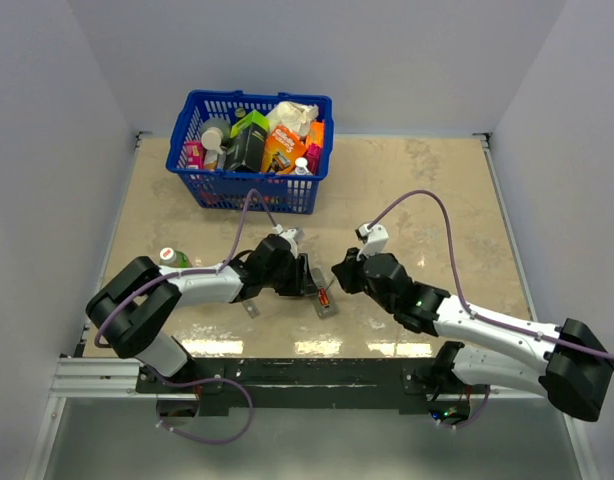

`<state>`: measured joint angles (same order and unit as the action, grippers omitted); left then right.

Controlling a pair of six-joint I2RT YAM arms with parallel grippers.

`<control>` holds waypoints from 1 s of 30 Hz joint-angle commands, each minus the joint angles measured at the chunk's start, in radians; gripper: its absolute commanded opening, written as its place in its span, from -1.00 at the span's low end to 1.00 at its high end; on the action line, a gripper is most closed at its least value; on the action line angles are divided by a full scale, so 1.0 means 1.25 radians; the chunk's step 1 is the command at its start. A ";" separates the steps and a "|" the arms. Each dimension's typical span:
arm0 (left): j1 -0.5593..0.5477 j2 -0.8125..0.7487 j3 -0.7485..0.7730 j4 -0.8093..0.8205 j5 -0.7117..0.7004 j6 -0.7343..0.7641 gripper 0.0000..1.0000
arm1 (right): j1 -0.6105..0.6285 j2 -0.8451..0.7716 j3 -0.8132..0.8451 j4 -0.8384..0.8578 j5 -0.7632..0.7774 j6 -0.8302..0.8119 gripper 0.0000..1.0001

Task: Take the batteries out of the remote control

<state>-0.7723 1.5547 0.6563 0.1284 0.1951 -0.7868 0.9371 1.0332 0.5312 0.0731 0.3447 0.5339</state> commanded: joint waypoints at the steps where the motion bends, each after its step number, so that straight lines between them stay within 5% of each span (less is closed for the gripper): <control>1: 0.005 0.007 -0.002 0.047 0.010 -0.010 -0.09 | 0.026 0.009 -0.020 0.068 0.040 -0.043 -1.00; 23: 0.034 -0.002 0.001 0.058 0.011 -0.042 -0.18 | 0.221 0.142 -0.020 0.106 0.178 -0.103 -1.00; 30: 0.035 0.026 0.009 0.056 0.016 -0.039 -0.20 | 0.222 0.073 -0.094 0.079 0.189 0.074 -1.00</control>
<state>-0.7341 1.5719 0.6563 0.1543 0.2062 -0.8272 1.1927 1.1389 0.4953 0.3031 0.6468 0.3988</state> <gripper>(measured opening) 0.411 0.158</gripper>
